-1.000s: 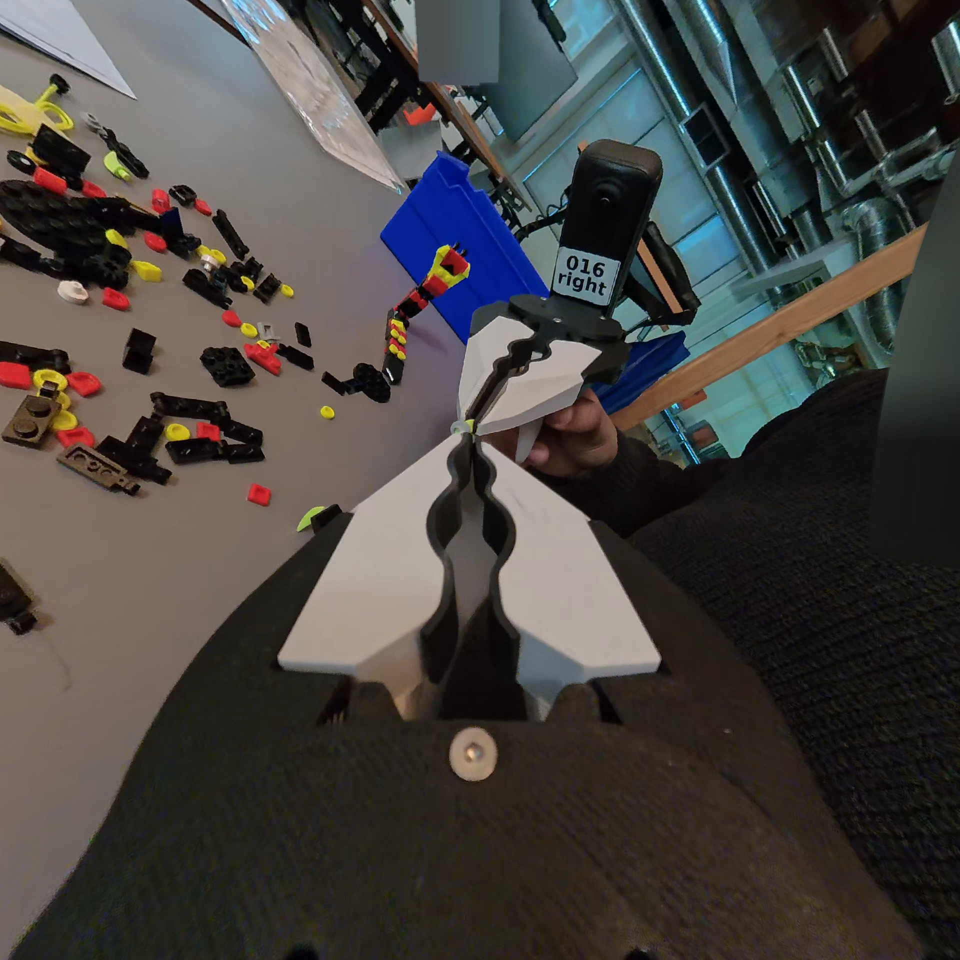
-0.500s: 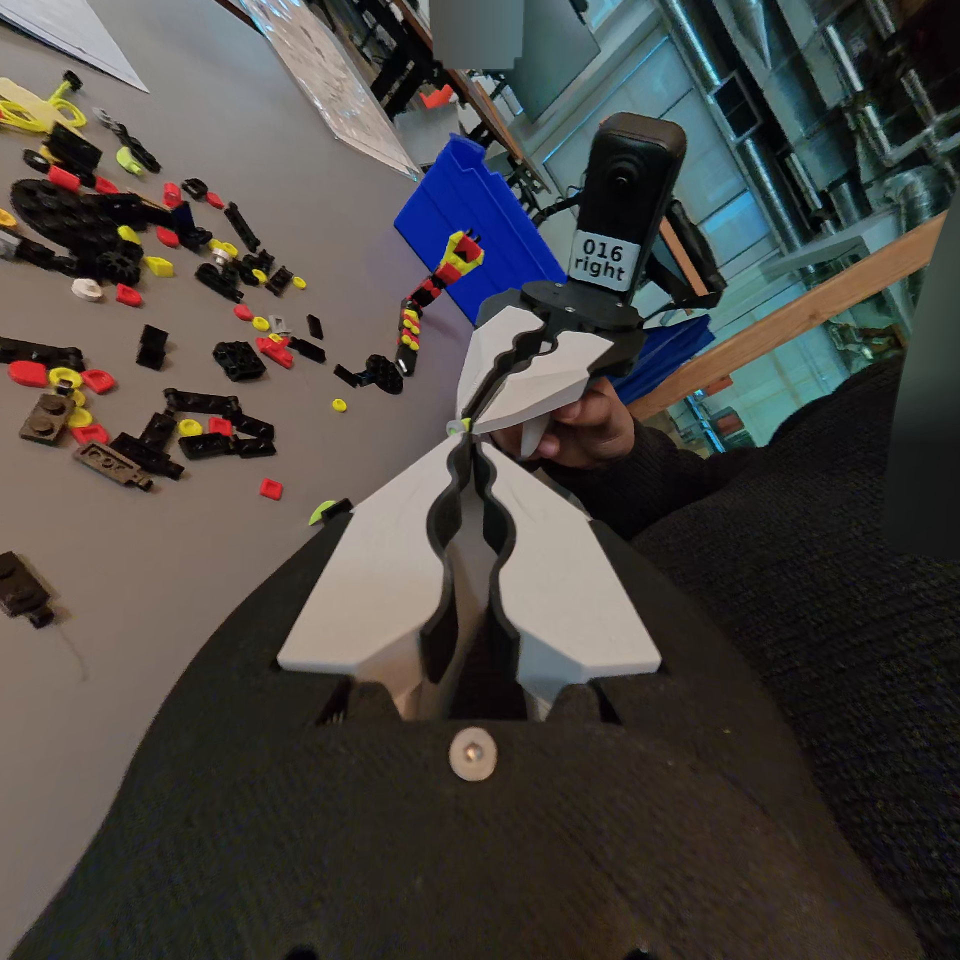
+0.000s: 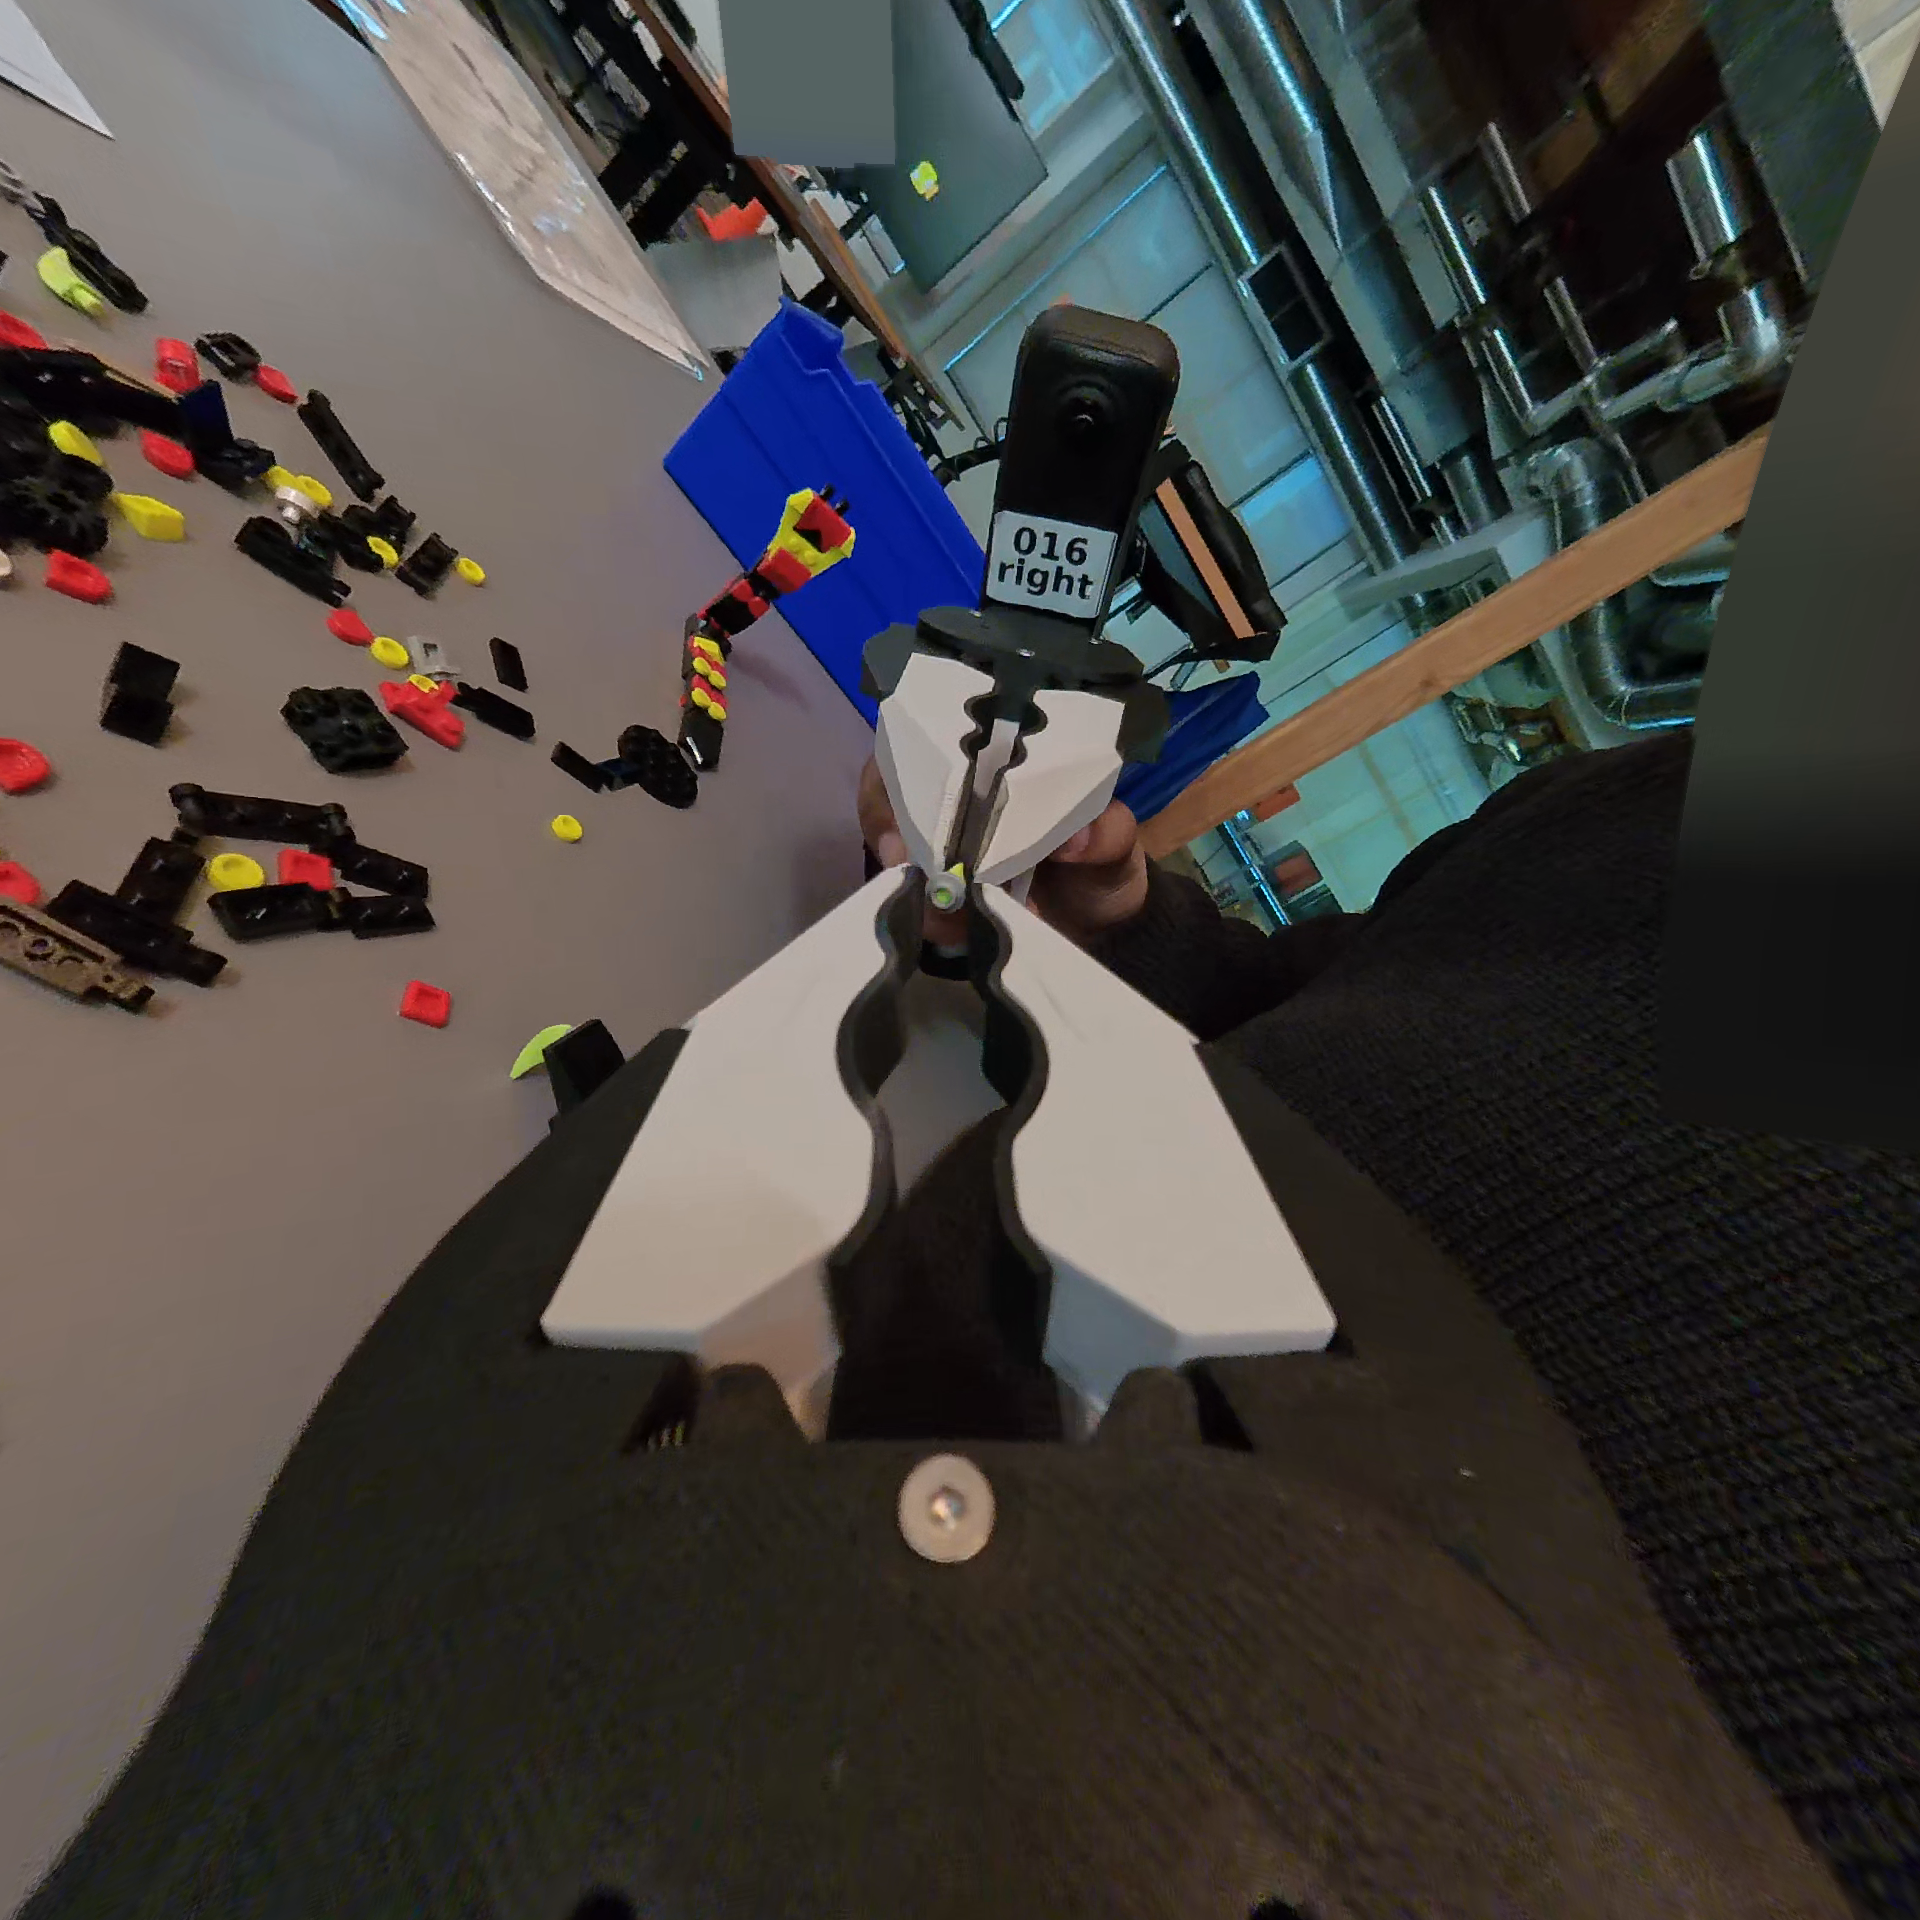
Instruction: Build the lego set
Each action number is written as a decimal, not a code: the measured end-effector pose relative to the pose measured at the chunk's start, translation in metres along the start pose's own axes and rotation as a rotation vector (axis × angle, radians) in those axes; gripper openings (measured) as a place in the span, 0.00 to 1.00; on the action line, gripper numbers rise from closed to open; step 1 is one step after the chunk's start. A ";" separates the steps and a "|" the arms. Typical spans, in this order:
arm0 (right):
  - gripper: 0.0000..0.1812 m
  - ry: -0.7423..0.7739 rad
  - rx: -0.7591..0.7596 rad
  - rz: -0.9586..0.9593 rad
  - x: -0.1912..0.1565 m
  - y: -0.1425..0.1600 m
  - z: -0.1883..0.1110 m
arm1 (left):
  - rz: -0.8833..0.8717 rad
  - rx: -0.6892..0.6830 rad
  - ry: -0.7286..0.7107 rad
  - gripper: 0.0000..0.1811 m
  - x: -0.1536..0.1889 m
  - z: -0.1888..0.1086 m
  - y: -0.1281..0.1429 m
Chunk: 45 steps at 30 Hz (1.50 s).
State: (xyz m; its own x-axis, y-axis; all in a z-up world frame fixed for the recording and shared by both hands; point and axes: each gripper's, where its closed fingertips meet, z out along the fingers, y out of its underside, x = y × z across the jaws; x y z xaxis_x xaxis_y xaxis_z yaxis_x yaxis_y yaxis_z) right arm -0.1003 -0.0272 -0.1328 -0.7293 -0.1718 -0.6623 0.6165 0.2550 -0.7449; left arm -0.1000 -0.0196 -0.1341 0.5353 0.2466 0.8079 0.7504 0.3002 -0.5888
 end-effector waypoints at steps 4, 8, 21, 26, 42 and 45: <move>0.02 -0.002 0.046 -0.005 0.000 -0.006 -0.002 | -0.009 0.028 0.006 0.02 0.000 -0.002 -0.005; 0.06 0.003 0.070 -0.011 0.001 -0.011 -0.006 | -0.032 0.061 0.016 0.02 0.000 -0.006 -0.010; 0.01 0.078 0.019 -0.133 0.000 -0.005 0.002 | -0.034 0.051 0.017 0.02 0.001 -0.001 -0.007; 0.00 0.086 0.004 -0.126 0.000 -0.005 0.002 | -0.035 0.051 0.017 0.02 0.001 -0.001 -0.007; 0.00 0.332 0.040 -0.168 0.044 -0.018 -0.036 | 0.352 -0.269 -0.734 0.24 -0.072 0.003 0.040; 0.00 0.360 0.018 -0.175 0.049 -0.014 -0.036 | 0.433 -0.254 -0.838 0.21 -0.076 0.001 0.034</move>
State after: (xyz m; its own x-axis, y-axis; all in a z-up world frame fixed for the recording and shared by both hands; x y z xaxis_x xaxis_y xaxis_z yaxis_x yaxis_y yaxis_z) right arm -0.1552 -0.0049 -0.1519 -0.8794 0.1343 -0.4568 0.4761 0.2345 -0.8476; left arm -0.1156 -0.0273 -0.2154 0.4087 0.8935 0.1864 0.6676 -0.1534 -0.7285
